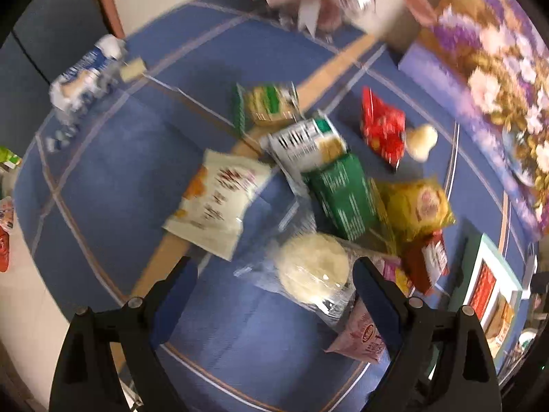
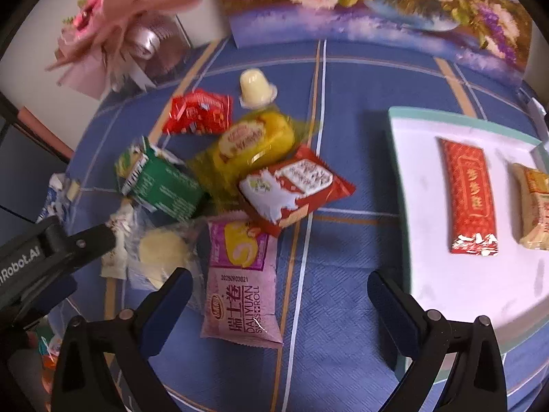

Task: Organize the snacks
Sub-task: 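Withdraw both tools from the tray back toward the snack pile, then grasp the pink Swiss roll with the right tool while the left tool approaches the bread bun bag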

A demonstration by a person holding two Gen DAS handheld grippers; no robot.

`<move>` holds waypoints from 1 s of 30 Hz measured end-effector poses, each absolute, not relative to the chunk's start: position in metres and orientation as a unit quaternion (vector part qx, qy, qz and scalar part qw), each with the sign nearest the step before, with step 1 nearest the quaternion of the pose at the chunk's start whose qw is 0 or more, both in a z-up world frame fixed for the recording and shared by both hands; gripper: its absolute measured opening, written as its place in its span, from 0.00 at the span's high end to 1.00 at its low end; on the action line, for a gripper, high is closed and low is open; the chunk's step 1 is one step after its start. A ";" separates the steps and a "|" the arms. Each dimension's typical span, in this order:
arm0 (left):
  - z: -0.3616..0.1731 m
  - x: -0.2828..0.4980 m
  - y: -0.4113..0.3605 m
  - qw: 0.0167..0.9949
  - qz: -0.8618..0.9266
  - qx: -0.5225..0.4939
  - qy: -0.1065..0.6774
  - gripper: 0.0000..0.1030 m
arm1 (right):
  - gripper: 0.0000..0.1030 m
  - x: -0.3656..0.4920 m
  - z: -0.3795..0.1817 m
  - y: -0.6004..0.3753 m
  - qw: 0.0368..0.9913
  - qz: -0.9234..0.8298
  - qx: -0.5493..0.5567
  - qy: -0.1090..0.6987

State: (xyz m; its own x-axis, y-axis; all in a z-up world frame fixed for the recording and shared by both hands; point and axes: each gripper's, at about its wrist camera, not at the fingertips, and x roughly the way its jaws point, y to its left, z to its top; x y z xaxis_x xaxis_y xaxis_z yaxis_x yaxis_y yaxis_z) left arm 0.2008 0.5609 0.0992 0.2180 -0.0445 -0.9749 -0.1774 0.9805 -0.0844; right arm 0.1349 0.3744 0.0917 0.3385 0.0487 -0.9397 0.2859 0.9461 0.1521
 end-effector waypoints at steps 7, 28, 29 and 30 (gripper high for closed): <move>0.075 0.210 0.552 0.754 0.026 -0.096 0.650 0.10 | 0.00 0.141 0.070 0.381 0.791 -0.072 0.140 0.591; 0.043 0.239 0.500 0.741 0.002 -0.026 0.671 0.10 | 0.00 0.166 0.029 0.409 0.790 -0.088 0.090 0.600; 0.040 0.240 0.498 0.738 0.004 -0.024 0.674 0.10 | 0.00 0.167 0.028 0.409 0.790 -0.089 0.089 0.600; 0.034 0.240 0.496 0.736 0.005 -0.026 0.676 0.10 | 0.00 0.168 0.027 0.410 0.790 -0.090 0.085 0.600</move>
State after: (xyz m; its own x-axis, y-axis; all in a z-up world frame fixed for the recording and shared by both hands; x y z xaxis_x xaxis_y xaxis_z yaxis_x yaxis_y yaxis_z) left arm 0.2403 0.4956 0.0340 0.0856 -0.0272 -0.9960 -0.0422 0.9986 -0.0309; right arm 0.1679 0.4100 0.0266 0.2643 -0.0396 -0.9636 0.2444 0.9693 0.0272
